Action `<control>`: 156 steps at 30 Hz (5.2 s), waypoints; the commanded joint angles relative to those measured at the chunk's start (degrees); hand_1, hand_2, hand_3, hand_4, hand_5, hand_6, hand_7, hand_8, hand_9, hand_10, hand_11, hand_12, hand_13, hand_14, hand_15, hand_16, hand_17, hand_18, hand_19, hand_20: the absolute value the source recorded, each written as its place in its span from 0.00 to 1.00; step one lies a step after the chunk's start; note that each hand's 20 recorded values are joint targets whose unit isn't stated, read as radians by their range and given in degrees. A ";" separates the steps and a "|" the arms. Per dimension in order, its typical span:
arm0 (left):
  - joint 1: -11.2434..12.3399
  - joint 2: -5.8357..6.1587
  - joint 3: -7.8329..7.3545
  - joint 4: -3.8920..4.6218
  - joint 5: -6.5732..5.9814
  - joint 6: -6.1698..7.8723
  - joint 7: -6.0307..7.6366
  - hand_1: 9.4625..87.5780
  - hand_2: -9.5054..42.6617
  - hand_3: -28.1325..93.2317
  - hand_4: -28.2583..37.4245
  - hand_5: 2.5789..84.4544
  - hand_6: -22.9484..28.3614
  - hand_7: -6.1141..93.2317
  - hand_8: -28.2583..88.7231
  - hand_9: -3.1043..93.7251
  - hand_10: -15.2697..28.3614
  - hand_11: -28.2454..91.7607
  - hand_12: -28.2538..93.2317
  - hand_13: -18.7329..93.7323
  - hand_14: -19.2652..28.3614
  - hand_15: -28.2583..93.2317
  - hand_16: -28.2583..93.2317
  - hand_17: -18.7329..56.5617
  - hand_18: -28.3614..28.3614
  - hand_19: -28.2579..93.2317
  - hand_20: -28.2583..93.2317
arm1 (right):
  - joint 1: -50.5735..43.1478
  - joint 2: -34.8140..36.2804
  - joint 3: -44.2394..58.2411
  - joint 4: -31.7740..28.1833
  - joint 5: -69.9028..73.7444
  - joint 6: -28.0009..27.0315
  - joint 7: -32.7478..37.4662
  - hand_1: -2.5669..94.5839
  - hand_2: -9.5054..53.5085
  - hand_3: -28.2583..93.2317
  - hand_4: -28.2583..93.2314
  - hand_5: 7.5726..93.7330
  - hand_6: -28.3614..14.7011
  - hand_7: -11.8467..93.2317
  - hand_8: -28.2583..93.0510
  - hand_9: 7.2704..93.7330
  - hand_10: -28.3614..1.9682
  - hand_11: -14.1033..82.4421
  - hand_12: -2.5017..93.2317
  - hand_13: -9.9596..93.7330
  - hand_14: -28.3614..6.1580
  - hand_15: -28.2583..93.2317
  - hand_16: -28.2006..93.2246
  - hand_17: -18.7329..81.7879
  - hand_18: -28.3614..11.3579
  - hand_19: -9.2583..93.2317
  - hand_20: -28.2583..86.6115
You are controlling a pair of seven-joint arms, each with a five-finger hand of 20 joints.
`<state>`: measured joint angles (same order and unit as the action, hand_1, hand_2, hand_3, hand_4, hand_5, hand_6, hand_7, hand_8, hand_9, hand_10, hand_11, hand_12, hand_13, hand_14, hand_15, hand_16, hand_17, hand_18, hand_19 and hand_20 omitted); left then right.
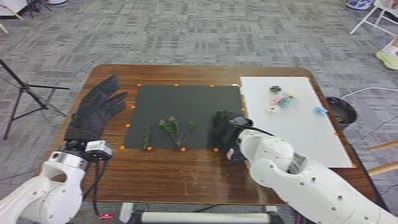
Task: Arrange flowers
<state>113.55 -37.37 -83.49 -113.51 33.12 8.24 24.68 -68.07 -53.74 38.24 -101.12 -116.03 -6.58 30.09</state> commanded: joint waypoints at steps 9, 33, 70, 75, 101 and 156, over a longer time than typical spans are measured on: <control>-0.25 -0.70 -0.09 0.09 0.40 -0.74 -0.26 0.24 0.09 0.78 0.04 0.25 0.48 0.23 0.17 0.21 0.57 0.35 0.39 0.31 0.67 0.43 0.28 0.10 0.83 0.53 0.33 | -1.77 0.41 0.82 0.19 -0.94 -0.20 1.71 0.45 0.00 0.91 0.12 0.75 0.68 0.63 0.43 0.89 0.69 0.78 0.51 0.88 0.65 0.89 0.56 0.71 0.24 1.00 0.84; -0.07 -1.05 -0.36 0.02 0.65 -0.94 -0.51 0.24 0.09 0.78 0.05 0.25 0.48 0.23 0.17 0.21 0.57 0.35 0.39 0.31 0.67 0.43 0.28 0.10 0.83 0.53 0.33 | -2.52 -0.07 0.07 -0.93 -0.76 0.35 1.00 0.45 0.00 0.91 0.12 0.75 0.68 0.62 0.44 0.89 0.69 0.77 0.51 0.88 0.65 0.89 0.56 0.71 0.24 1.00 0.84; 1.65 -0.72 -1.36 -0.63 0.29 -0.12 0.37 0.24 0.09 0.78 0.05 0.25 0.48 0.23 0.17 0.21 0.57 0.35 0.39 0.31 0.67 0.43 0.28 0.10 0.83 0.53 0.33 | -4.88 12.90 14.86 -8.90 -10.37 6.79 -1.57 0.22 0.00 0.85 0.00 0.53 0.51 0.48 0.14 0.60 0.48 0.69 0.43 0.67 0.45 0.87 0.53 0.51 0.19 0.98 0.70; 2.37 -0.83 -1.65 -0.93 0.25 0.10 0.32 0.24 0.09 0.77 0.04 0.25 0.48 0.23 0.17 0.21 0.57 0.35 0.39 0.31 0.67 0.43 0.28 0.10 0.83 0.53 0.33 | -4.60 15.76 14.02 -5.90 -16.70 9.40 -4.81 0.29 0.00 0.91 0.00 0.43 0.55 0.46 0.13 0.49 0.53 0.50 0.31 0.58 0.47 0.88 0.50 0.45 0.21 0.92 0.71; 2.57 -0.22 -1.29 -0.96 -0.03 0.24 0.43 0.24 0.10 0.77 0.04 0.25 0.48 0.23 0.17 0.21 0.57 0.35 0.39 0.31 0.67 0.43 0.28 0.10 0.83 0.53 0.33 | -3.88 18.97 10.72 3.31 -20.61 5.96 -14.16 0.39 0.00 0.93 0.00 0.50 0.73 0.42 0.10 0.59 0.79 0.34 0.22 0.53 0.59 0.86 0.46 0.37 0.27 0.80 0.70; 1.06 -0.80 -0.51 -0.61 -0.02 -0.09 0.36 0.24 0.10 0.77 0.04 0.25 0.48 0.23 0.17 0.21 0.57 0.35 0.39 0.31 0.67 0.43 0.28 0.10 0.83 0.53 0.33 | 7.67 14.27 -0.62 13.31 -23.66 8.42 -10.50 0.39 0.00 0.93 0.00 0.60 0.75 0.44 0.10 0.65 0.70 0.40 0.23 0.57 0.62 0.81 0.46 0.38 0.28 0.80 0.70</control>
<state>114.55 -37.67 -83.98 -113.99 33.28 8.19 24.80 -60.42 -39.19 37.06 -87.70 -139.65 3.79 20.16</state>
